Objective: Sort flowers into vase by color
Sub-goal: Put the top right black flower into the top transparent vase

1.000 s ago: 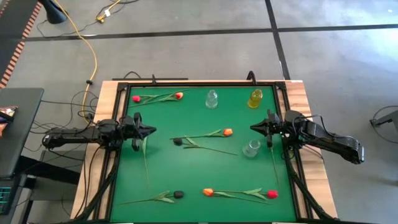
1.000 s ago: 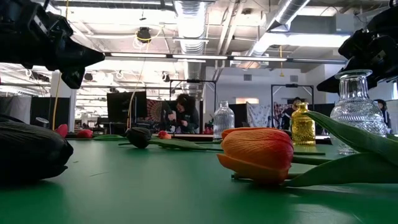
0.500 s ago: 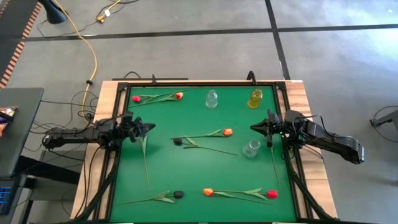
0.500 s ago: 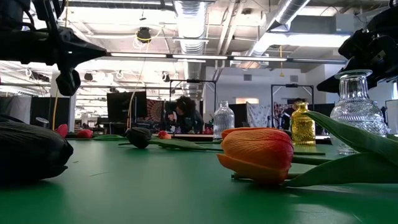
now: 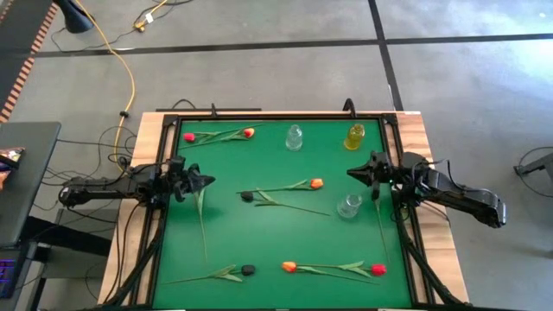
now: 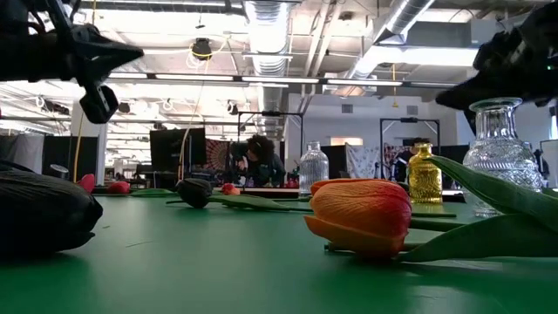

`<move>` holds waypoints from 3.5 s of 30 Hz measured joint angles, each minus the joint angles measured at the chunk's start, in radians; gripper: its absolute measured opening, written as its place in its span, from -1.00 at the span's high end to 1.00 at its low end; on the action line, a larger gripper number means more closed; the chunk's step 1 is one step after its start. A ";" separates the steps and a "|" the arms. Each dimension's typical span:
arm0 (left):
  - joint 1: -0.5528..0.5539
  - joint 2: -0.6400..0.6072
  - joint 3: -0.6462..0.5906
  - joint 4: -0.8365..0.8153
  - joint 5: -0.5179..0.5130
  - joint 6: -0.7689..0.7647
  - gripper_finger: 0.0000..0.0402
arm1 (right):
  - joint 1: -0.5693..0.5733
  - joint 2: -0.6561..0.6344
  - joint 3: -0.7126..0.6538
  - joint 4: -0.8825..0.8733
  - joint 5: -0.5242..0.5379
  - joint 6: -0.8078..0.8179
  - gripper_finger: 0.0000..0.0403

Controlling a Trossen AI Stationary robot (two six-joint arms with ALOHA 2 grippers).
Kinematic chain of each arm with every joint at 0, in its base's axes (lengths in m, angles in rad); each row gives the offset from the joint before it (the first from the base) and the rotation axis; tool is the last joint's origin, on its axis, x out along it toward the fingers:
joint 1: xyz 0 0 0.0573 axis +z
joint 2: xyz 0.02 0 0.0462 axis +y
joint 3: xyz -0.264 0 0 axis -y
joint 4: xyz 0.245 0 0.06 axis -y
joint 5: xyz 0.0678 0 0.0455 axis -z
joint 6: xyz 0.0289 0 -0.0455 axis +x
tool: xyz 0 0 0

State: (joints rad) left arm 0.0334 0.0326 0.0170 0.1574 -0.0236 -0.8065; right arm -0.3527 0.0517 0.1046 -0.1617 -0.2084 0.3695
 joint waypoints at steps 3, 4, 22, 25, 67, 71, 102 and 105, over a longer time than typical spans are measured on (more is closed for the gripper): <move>0.000 0.000 0.000 0.002 0.019 -0.028 1.00 | 0.010 0.000 0.000 0.073 0.000 0.016 0.74; 0.000 0.000 0.005 -0.008 0.020 -0.028 1.00 | 0.017 0.001 0.001 0.098 0.000 0.016 0.74; 0.000 0.285 0.523 -0.404 -0.014 0.369 1.00 | 0.159 0.410 0.309 0.167 0.027 -0.085 0.84; 0.000 0.374 0.601 -0.424 -0.014 0.437 1.00 | 0.178 0.545 0.409 0.157 0.027 -0.116 0.82; 0.000 0.757 0.747 -0.430 0.009 0.672 1.00 | 0.255 1.052 1.093 -1.232 0.365 0.660 0.78; 0.000 0.758 0.747 -0.429 0.008 0.672 1.00 | 0.245 1.009 0.997 -1.178 0.365 0.701 0.79; 0.000 0.758 0.747 -0.428 -0.044 0.674 1.00 | 0.142 1.101 0.659 -1.117 0.263 0.895 0.29; 0.000 0.758 0.747 -0.428 -0.045 0.674 1.00 | 0.131 1.100 0.638 -1.109 0.259 0.892 0.13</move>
State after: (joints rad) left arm 0.0334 0.7902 0.7639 -0.2710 -0.0686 -0.1322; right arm -0.2218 1.1516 0.7430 -1.2706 0.0509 1.2613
